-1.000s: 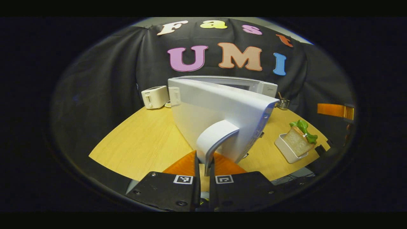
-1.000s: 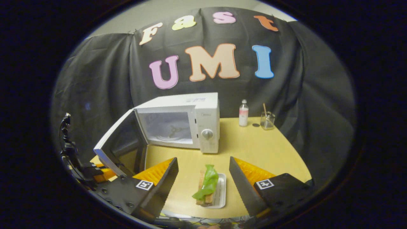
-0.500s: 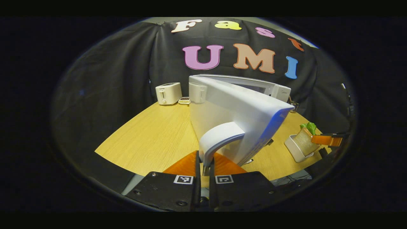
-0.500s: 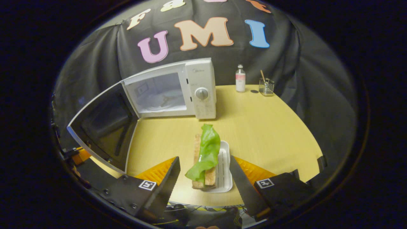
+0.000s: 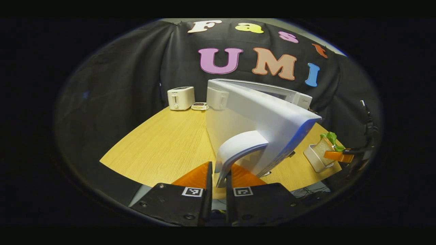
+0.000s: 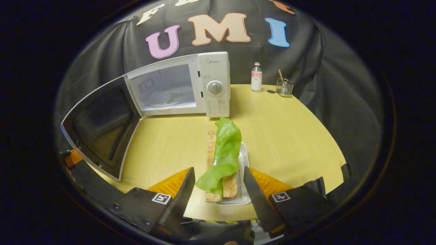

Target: Open the microwave oven with the left hand, put the food in, and close the microwave oven.

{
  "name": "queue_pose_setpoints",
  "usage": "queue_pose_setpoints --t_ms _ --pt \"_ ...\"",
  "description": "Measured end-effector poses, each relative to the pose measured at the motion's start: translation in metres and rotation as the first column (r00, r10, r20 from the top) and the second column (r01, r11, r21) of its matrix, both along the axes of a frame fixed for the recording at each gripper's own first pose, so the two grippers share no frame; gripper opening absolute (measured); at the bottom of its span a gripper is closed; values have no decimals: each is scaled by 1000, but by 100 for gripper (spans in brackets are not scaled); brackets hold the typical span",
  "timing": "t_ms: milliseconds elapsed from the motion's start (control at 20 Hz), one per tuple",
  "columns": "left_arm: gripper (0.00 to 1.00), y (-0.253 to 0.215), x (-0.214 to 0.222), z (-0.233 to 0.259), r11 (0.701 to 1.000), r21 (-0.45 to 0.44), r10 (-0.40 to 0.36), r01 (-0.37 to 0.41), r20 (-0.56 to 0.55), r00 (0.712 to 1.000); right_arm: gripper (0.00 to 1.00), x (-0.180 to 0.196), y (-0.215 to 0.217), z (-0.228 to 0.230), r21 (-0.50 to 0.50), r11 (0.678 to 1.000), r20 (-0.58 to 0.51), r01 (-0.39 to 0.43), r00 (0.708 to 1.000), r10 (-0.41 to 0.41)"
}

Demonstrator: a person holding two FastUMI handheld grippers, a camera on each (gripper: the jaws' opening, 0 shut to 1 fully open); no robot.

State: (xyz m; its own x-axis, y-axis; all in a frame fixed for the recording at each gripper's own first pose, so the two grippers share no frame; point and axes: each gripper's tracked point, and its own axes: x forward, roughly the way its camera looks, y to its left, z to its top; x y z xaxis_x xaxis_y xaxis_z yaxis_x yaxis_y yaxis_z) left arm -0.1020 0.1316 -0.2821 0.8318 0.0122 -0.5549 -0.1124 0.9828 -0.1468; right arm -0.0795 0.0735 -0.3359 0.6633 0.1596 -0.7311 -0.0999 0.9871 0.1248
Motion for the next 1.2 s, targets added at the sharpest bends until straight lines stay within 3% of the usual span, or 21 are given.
queue_pose_setpoints --t_ms 50,200,300,350,400,550,600,700,750,850,900,1050,1200 --pt "19 1 1 0 1000 -2 0 0 2 1000 84 -2 -1 -1 -11 1000 0 3 1000 -3" --pt "22 -4 -1 -1 999 -34 -9 8 -32 999 64 -3 0 -7 -35 999 -15 -2 1000 1" --pt "23 -4 1 0 999 -36 -23 22 -30 999 56 -3 0 -9 -34 999 -27 3 1000 -4" --pt "31 -2 0 -1 999 -31 -25 24 -30 999 55 -3 1 -9 -38 999 -27 6 1000 -7" --pt "47 -6 -1 -3 998 -40 -54 53 -31 998 55 -3 1 -10 -39 999 -28 9 1000 -10" --pt "64 6 -3 -10 999 -2 -43 43 -52 998 56 -2 -5 -10 -64 998 -21 23 999 -25" --pt "80 7 -3 -8 999 -5 -41 41 -47 998 47 -3 -3 -12 -62 998 -32 27 999 -29" --pt "85 9 -3 -7 999 -14 -33 32 -46 998 47 0 -6 -10 -64 997 -34 33 999 -35" --pt "87 11 -4 -7 1000 -12 -25 25 -53 998 41 -1 -4 -11 -63 997 -35 33 999 -35" --pt "93 14 -8 -10 1000 -16 -25 24 -76 997 40 -1 -4 -12 -70 997 -40 23 999 -26" --pt "97 12 -7 -7 999 -21 -34 33 -66 997 34 -2 -4 -12 -72 997 -44 19 999 -22" --pt "97 14 -9 1 999 -15 -43 43 -45 998 40 0 -8 -4 -95 995 -26 25 999 -28" --pt "96 15 -11 10 999 -3 -50 50 -18 999 29 10 -5 4 -96 995 -6 13 1000 -14"
